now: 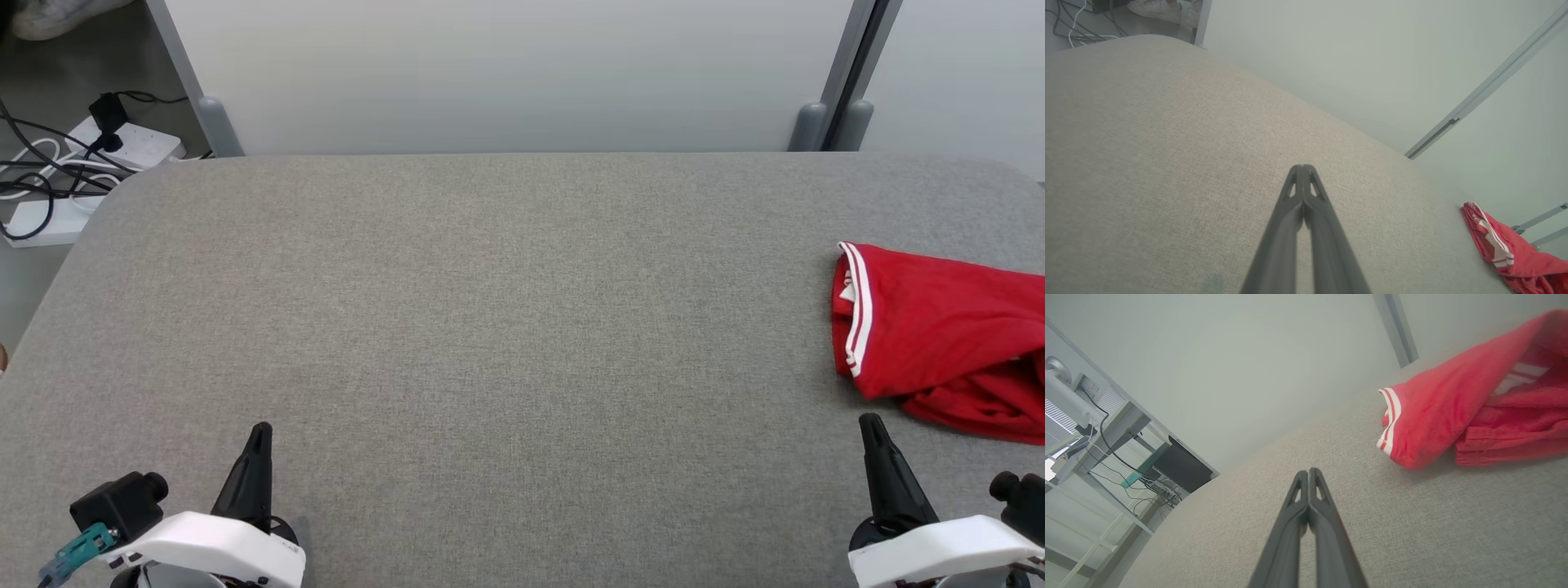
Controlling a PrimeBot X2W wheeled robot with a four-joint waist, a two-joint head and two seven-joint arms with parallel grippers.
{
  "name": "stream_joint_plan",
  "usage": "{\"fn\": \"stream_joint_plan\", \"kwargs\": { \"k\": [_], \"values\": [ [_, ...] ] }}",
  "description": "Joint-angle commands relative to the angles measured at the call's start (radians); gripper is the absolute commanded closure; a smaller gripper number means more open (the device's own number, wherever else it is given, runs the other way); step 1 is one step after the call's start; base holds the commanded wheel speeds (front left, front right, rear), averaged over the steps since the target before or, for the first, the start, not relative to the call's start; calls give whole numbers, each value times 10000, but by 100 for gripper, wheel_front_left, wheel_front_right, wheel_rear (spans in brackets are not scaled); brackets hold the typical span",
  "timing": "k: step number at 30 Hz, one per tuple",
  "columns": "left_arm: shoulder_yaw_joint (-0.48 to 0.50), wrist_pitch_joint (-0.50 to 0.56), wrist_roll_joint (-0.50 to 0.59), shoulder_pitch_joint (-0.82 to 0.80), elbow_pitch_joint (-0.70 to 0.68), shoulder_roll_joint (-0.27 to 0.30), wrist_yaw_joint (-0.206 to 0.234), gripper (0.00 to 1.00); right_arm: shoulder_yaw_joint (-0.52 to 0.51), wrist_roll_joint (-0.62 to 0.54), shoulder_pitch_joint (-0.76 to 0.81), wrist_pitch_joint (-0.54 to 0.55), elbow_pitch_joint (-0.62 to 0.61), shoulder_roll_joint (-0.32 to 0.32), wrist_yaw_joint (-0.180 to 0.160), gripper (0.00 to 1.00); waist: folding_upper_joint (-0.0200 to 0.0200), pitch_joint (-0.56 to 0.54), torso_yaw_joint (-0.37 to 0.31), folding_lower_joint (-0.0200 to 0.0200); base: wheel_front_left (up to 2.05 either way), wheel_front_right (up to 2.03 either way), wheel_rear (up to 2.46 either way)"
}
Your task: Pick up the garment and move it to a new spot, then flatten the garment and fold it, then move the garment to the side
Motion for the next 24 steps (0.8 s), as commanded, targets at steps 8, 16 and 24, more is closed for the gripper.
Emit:
{"fn": "stream_joint_plan", "kwargs": {
  "k": [8,16,24],
  "values": [
    [603,249,-915,-558,-77,-78,-375,100,-121,1148,-489,244,-114,-90,5,100,-1,-14,-55,-1,0,0,0],
    [890,445,-1611,-604,43,-287,-623,100,-227,2037,-557,434,-37,-76,6,100,-1,-28,-104,-1,0,0,0],
    [1144,618,-2217,-646,149,-470,-839,100,-324,2813,-617,603,30,-61,7,100,-1,-39,-148,-1,0,0,0]
  ]
}}
